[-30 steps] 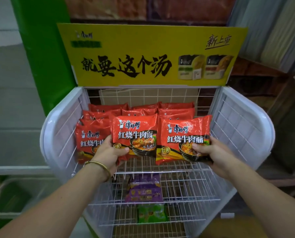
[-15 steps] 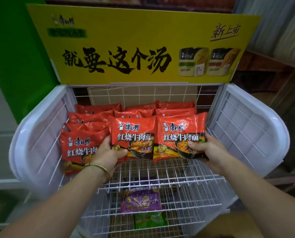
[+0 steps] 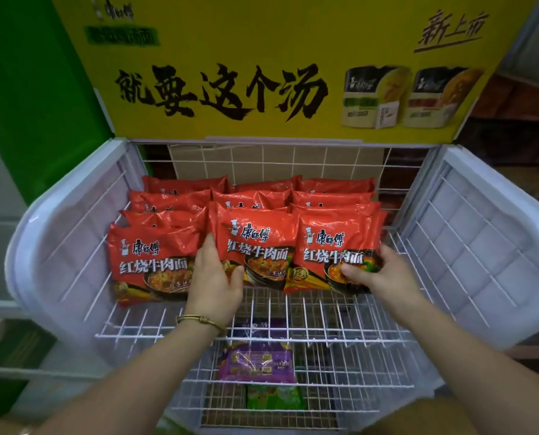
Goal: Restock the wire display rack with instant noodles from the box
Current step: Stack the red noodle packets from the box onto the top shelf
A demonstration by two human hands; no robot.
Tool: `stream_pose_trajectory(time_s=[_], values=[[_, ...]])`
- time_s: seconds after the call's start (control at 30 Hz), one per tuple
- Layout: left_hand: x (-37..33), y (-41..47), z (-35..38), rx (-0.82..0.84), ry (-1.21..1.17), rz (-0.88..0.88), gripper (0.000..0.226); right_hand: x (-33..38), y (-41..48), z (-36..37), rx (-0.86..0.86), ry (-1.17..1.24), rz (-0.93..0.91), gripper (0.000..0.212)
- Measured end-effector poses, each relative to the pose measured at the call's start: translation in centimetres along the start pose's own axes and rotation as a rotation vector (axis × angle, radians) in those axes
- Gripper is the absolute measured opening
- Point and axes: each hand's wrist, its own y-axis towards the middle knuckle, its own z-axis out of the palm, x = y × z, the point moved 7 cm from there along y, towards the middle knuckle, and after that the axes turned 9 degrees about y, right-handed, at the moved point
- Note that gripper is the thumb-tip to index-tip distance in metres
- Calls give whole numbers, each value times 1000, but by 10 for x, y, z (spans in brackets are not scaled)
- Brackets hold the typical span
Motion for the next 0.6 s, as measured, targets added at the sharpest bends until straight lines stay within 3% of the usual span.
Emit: stream_pose_trajectory(time_s=[0.2, 0.4, 0.53, 0.6], values=[[-5, -9, -6, -44, 115, 8, 90, 6, -4, -1, -36, -237, -103, 62], [-11, -11, -2, -94, 435, 125, 107, 12, -6, -10, -108, -422, -148, 67], [-14, -9, -4, -180, 660, 152, 102, 14, -9, -11, -128, -541, -130, 77], [-18, -9, -5, -218, 688, 202, 88, 19, -12, -13, -170, -554, -139, 80]])
